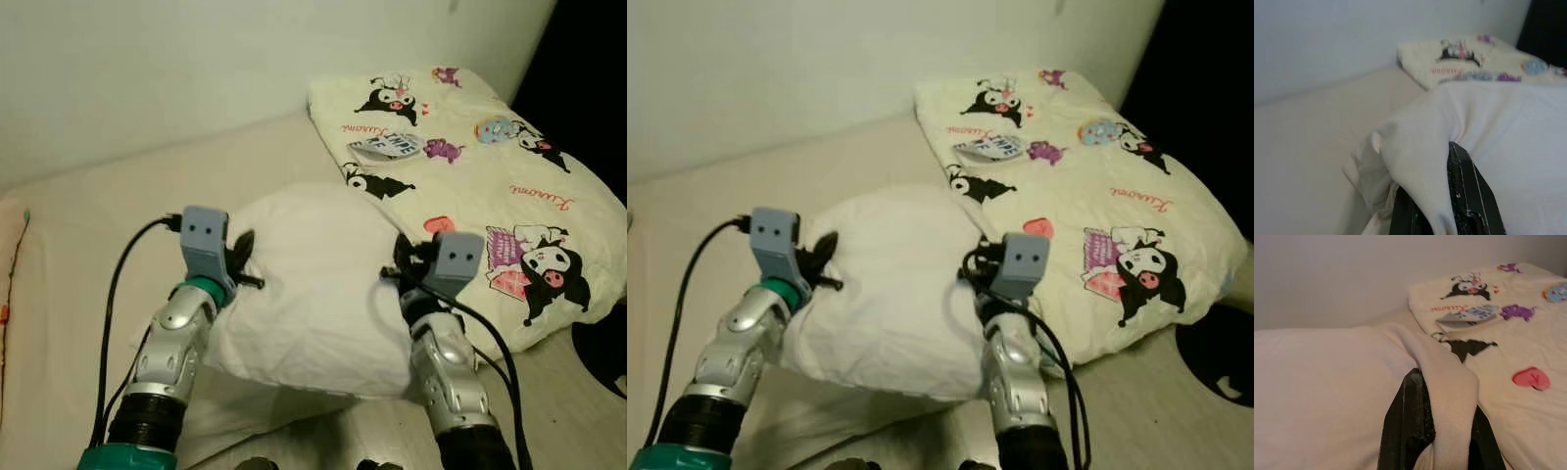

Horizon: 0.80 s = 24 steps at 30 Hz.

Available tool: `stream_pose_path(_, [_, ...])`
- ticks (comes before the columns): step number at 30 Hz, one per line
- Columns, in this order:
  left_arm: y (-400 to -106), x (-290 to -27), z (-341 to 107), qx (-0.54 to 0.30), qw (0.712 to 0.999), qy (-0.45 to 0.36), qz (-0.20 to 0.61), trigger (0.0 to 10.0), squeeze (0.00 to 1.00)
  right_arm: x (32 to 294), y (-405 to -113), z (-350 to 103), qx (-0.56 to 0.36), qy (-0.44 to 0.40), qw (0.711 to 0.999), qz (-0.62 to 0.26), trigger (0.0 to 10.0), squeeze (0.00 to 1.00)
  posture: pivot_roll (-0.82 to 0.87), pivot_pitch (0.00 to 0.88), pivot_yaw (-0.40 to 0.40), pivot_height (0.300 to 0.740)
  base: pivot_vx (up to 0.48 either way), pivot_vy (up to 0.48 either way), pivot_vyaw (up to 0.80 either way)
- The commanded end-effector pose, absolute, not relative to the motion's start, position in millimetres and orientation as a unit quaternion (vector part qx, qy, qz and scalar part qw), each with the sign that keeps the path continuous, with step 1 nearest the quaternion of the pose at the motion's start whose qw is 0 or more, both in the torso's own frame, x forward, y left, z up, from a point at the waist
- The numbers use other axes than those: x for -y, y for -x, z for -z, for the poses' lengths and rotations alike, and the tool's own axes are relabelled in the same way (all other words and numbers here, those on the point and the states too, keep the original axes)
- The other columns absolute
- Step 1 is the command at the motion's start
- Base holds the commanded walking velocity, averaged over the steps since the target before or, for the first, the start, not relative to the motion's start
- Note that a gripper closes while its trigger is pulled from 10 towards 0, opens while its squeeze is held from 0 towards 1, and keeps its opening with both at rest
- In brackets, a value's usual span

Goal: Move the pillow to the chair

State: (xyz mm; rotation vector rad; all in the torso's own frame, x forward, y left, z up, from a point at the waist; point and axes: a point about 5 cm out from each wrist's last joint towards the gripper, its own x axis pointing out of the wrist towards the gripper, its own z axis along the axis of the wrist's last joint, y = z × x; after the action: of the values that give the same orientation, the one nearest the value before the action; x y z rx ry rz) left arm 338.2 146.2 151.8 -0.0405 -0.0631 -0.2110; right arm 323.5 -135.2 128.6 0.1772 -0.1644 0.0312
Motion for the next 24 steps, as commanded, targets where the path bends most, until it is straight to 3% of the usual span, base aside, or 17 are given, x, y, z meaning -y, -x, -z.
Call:
stream_pose_path(1, [-340.4,-156.5,-175.3,0.085,0.993,0.017,0.085,10.0,0.00,133.3,-325.0,-140.2,0.104,-0.101,0.989,-0.021,10.0,0.00,0.12,0.022,0.104,0.740,0.000,0.000,0.00])
stream_pose_path(14, [-346.6,-164.6,-244.9,0.186,0.980,0.006,0.070,10.0,0.00,129.7,-326.2,-180.4,0.164,-0.123,0.978,-0.044,10.0,0.00,0.12,0.033,0.106,0.740,0.000,0.000,-0.74])
stream_pose_path(22, [-345.9,-156.4,-253.8,0.194,0.977,0.006,0.089,10.0,0.00,129.8,-326.8,-188.7,0.173,-0.128,0.976,-0.043,10.0,0.00,0.12,0.031,0.101,0.740,0.000,0.000,-0.80])
stream_pose_path(24, [-344.6,-150.3,-252.6,0.193,0.976,0.000,0.102,10.0,0.00,132.1,-325.3,-188.1,0.170,-0.129,0.976,-0.039,10.0,0.00,0.12,0.024,0.069,0.740,0.000,0.000,-0.80])
